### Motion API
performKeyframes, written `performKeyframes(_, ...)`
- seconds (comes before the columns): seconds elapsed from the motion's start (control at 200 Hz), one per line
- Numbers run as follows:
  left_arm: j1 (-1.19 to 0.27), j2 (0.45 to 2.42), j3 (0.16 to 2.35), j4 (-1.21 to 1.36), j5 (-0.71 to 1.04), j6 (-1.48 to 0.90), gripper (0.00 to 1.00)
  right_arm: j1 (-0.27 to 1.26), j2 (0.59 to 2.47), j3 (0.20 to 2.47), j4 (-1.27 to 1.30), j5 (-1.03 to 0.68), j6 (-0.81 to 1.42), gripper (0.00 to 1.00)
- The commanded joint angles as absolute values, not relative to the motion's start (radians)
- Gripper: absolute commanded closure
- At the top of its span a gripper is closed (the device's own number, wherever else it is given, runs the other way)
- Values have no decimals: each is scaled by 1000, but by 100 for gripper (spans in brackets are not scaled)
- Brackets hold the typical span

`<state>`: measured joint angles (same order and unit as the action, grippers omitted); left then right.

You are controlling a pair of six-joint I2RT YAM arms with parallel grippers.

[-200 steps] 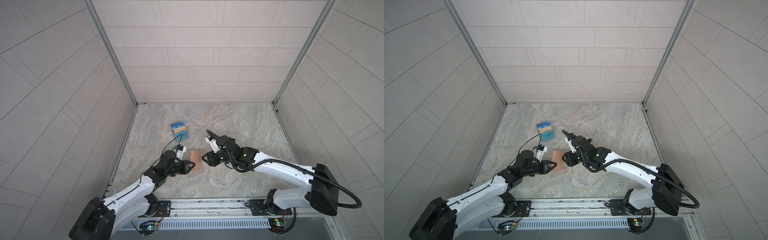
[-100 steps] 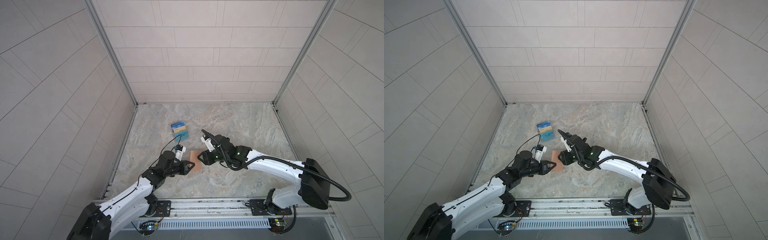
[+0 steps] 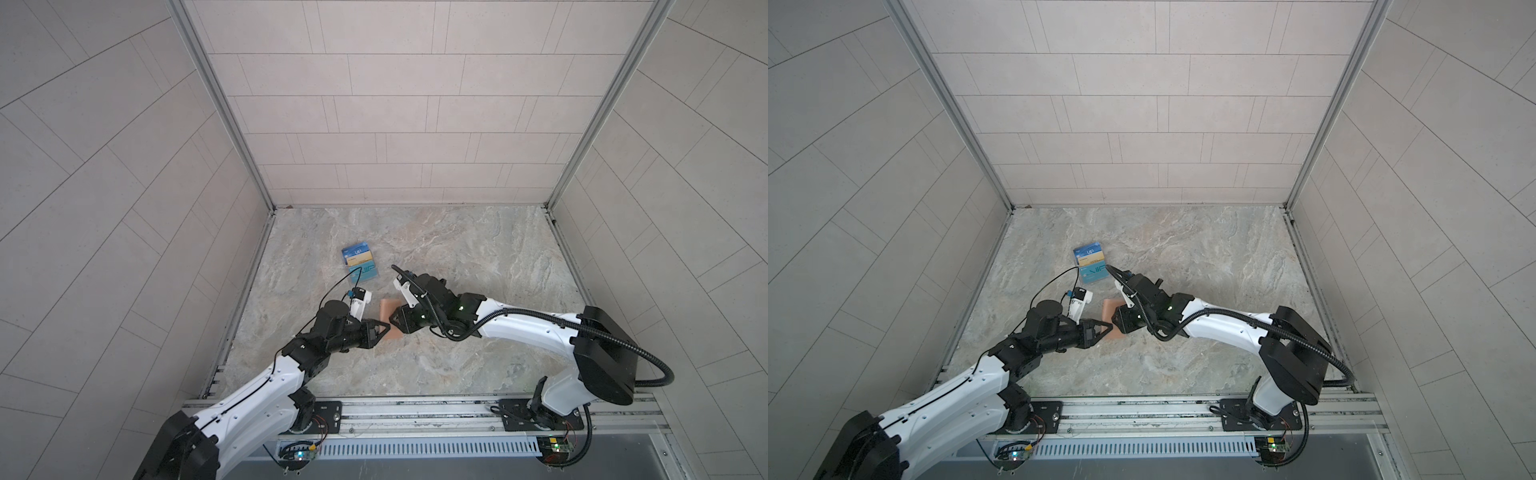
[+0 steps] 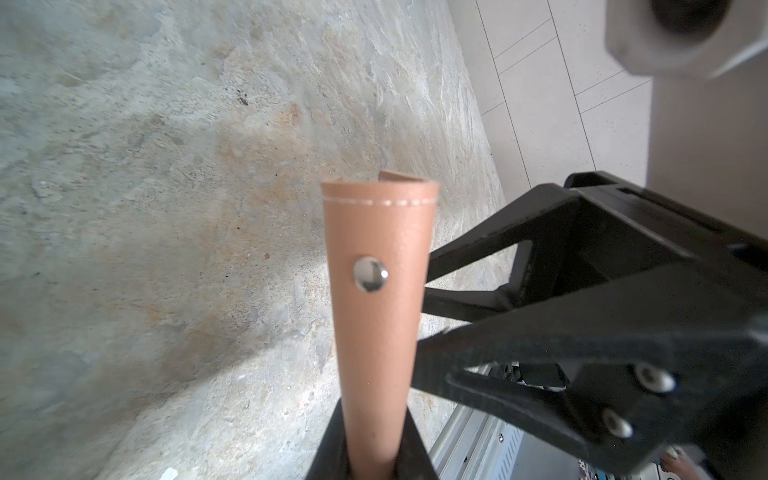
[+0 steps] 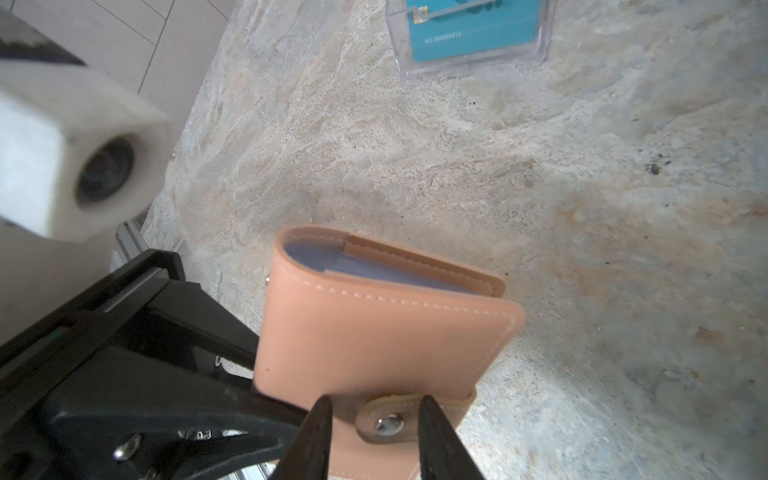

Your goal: Take the credit cards out of the card holder

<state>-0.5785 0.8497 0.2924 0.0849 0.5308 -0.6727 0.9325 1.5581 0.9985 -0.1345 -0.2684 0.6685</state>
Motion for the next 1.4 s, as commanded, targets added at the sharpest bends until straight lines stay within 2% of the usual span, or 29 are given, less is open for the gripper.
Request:
performKeyframes(0.0,-582,819,322,118,576,-660,94,946,1576,1019,-112,-222,693,67)
performKeyframes(0.451,-583,807,331,114,552,-656,94,951,1551,1013,-174,-137,689,82)
performKeyframes(0.606,-582,819,340,117,546,-654,94,950,1531,1012,-198,-116,680,92)
performKeyframes(0.921,-582,852,365,133,554,-652,94,920,1444,974,-254,-95,660,96)
performKeyframes(1.192,-581,897,422,201,616,-675,93,802,1260,839,-215,-205,658,81)
performKeyframes(1.392,-577,973,491,340,727,-736,92,710,1075,692,-77,-356,700,49)
